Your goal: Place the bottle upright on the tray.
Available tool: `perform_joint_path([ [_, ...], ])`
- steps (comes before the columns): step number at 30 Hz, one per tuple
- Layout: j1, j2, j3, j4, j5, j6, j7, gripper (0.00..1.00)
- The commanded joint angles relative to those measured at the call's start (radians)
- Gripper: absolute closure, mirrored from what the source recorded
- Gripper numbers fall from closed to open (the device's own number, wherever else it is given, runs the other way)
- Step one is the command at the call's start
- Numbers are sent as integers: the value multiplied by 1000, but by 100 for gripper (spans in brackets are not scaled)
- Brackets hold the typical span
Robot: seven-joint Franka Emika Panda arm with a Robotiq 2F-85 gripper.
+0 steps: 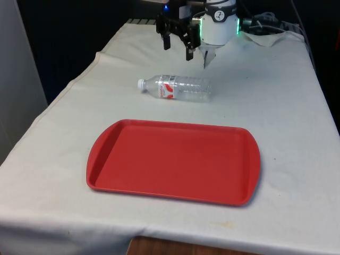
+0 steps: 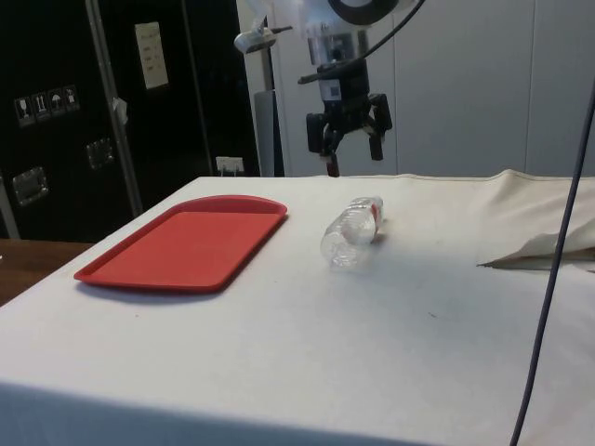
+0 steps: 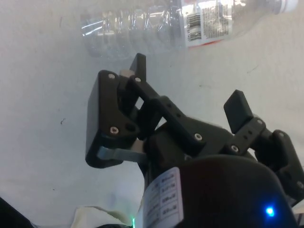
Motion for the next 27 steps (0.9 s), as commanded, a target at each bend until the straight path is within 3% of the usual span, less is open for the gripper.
perform_joint_path([
  [1,0,1,0,-1,7,12,7,0],
  [27,0,-1,-1,0,4,14,161,0],
])
